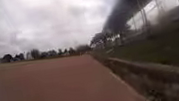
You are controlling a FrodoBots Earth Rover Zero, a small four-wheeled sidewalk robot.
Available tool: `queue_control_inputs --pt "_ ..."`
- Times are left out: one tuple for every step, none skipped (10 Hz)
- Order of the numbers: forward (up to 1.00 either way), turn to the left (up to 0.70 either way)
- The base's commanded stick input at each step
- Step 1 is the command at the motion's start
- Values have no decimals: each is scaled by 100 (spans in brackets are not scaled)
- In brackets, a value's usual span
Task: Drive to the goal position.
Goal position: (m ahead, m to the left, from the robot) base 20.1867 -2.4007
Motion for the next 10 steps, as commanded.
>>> queue_control_inputs --pt "70 0" --pt "70 0" --pt "70 0" --pt "70 0" --pt "70 0" --pt "70 0" --pt "70 0" --pt "70 0" --pt "70 0" --pt "70 0"
